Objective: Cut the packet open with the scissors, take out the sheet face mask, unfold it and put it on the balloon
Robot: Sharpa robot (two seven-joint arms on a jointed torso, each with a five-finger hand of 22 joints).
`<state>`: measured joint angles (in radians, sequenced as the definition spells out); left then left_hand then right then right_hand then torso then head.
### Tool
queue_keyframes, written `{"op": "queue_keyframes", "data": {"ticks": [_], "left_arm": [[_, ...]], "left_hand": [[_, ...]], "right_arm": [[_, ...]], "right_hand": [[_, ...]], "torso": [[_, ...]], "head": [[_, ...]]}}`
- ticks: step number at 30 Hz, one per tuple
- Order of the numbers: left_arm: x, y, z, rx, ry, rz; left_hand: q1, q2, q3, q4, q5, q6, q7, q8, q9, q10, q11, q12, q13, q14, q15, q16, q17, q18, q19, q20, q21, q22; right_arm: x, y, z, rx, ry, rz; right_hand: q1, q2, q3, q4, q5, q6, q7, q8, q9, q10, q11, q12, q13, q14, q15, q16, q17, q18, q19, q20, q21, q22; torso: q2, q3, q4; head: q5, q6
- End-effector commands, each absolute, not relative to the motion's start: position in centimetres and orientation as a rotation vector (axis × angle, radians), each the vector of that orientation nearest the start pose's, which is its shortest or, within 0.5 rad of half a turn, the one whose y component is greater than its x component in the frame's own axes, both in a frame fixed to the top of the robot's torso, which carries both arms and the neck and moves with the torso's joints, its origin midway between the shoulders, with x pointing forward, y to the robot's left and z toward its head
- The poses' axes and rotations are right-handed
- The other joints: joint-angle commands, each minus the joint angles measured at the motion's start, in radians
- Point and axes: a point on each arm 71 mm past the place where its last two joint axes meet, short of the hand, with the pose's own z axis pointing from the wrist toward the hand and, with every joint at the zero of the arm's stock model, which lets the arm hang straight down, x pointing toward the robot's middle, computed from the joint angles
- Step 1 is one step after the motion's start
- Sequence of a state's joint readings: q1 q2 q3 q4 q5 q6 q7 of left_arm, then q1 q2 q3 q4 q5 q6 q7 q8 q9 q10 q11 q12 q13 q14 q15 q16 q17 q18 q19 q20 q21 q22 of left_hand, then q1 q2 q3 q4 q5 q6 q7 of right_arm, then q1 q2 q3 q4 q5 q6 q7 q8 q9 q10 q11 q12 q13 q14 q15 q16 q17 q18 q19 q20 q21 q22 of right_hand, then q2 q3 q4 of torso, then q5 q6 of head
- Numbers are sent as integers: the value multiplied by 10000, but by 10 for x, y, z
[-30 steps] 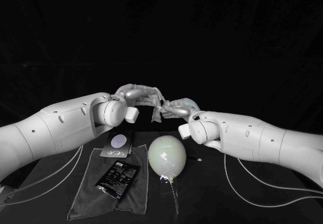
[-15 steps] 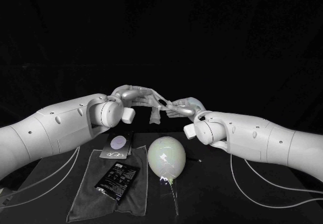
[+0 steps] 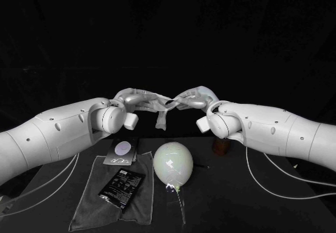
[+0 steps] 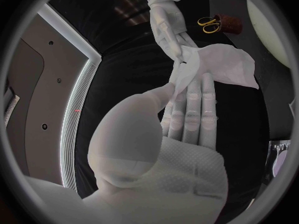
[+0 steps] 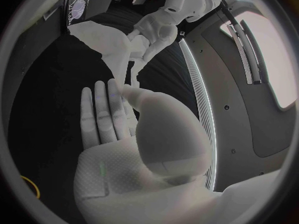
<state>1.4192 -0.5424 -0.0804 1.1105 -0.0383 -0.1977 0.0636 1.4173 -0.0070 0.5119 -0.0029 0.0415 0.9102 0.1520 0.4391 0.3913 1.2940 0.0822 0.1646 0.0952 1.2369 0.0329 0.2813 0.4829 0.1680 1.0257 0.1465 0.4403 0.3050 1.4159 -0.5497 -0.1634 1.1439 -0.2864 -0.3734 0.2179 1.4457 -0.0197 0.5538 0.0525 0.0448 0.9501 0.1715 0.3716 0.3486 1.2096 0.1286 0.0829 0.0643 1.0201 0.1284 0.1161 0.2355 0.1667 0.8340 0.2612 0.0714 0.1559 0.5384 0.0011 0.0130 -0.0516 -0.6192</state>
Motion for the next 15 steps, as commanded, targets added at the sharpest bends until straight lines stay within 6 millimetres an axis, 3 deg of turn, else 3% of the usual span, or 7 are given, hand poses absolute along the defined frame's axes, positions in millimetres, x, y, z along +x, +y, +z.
{"op": "queue_keyframes", "data": {"ticks": [1, 6, 15], "left_arm": [[585, 168, -109, -9765, 16253, -13985], [587, 172, -108, -9419, 16239, -13954], [590, 174, -107, -8738, 16372, -13858]], "left_hand": [[39, 26, 54, -17, 63, 49, 14, 52, 1013, 67, -1, 38, -11, 62, 9, 22, 13, 153, 60, 22, 42, 9], [48, 16, 53, -28, 62, 43, 17, 49, 1015, 64, 1, 30, -15, 58, 9, 15, 15, 151, 60, 18, 43, 10], [63, 3, 52, -44, 62, 36, 21, 44, 1016, 63, 2, 22, -20, 56, 9, 8, 18, 149, 60, 11, 47, 12]], "right_arm": [[574, -162, -119, 4684, 16184, 11905], [577, -165, -108, 2832, 17010, 11137], [581, -168, -98, 1111, 17158, 9900]], "right_hand": [[-84, -35, 54, -21, 34, 52, 44, 68, 32, 89, -20, -40, -4, 79, 1, -55, -11, 197, 52, -8, 62, -13], [-95, -49, 92, -77, 34, 71, 41, 79, 44, 126, -27, -57, -1, 104, -5, -57, -17, 194, 79, -16, 58, -29], [-135, -70, 127, -129, 34, 98, 37, 94, 62, 190, -38, -73, 3, 159, -19, -48, -21, 194, 123, -28, 57, -50]], "torso": [[17, 9, 2], [12, 4, -2], [19, 11, 5]], "head": [[7, 23], [-13, -2], [5, -8]]}}
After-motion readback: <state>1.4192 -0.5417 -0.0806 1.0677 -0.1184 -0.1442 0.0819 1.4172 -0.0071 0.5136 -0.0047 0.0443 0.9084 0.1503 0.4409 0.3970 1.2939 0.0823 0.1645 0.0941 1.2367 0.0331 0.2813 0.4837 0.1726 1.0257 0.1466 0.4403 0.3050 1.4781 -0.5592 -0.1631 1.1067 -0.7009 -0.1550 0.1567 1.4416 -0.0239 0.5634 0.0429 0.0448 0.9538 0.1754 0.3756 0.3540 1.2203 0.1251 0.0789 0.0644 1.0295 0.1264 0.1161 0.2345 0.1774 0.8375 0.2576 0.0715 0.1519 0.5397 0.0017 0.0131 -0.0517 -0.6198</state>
